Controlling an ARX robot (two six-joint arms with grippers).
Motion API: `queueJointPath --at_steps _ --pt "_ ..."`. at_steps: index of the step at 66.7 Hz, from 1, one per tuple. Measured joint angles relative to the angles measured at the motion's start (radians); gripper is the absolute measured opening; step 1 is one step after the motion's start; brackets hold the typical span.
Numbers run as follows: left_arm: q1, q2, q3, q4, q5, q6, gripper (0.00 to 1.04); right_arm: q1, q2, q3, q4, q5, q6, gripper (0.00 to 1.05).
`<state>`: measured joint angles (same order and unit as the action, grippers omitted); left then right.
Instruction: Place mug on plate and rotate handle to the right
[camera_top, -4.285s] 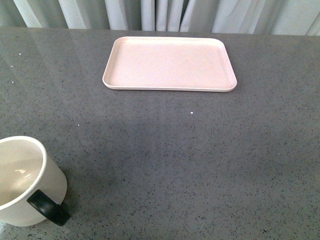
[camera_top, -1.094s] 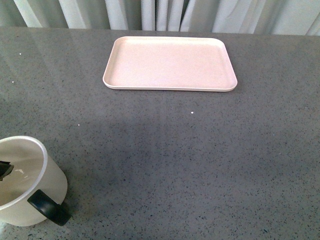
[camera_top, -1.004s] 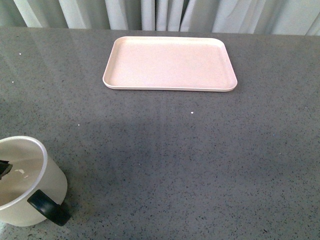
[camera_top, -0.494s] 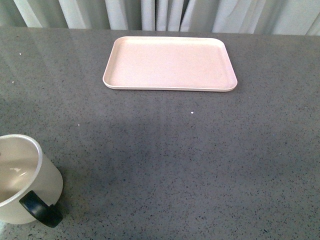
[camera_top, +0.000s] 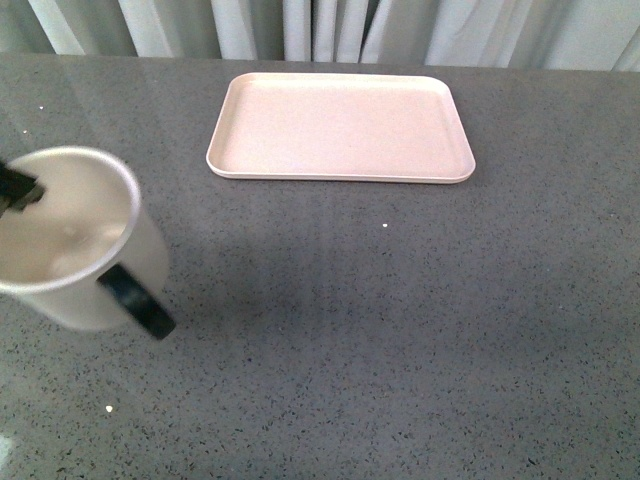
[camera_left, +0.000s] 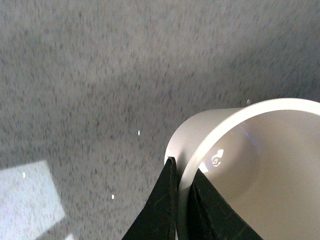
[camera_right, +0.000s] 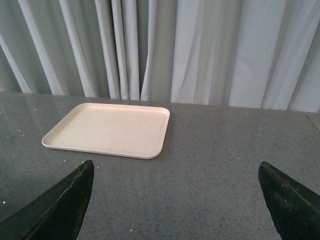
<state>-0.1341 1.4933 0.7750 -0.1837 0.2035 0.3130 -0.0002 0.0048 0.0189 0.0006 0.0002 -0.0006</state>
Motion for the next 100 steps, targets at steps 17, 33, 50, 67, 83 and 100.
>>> queueJointPath --at_steps 17,33,50,67,83,100 --pt "-0.155 0.211 0.307 -0.024 -0.024 -0.101 0.02 0.0 0.0 0.0 0.0 0.0 0.0 0.96" --pt "-0.243 0.344 0.512 -0.039 -0.024 -0.166 0.02 0.0 0.0 0.0 0.0 0.0 0.0 0.96" --pt "-0.236 0.345 0.512 -0.041 -0.031 -0.173 0.02 0.0 0.0 0.0 0.0 0.0 0.0 0.96" --pt "-0.239 0.345 0.512 -0.041 -0.028 -0.173 0.02 0.0 0.0 0.0 0.0 0.0 0.0 0.96" --pt "-0.239 0.477 0.738 -0.354 -0.05 -0.187 0.02 0.0 0.0 0.0 0.0 0.0 0.0 0.96" --pt "-0.24 0.721 1.103 -0.446 -0.048 -0.241 0.02 0.0 0.0 0.0 0.0 0.0 0.0 0.96"
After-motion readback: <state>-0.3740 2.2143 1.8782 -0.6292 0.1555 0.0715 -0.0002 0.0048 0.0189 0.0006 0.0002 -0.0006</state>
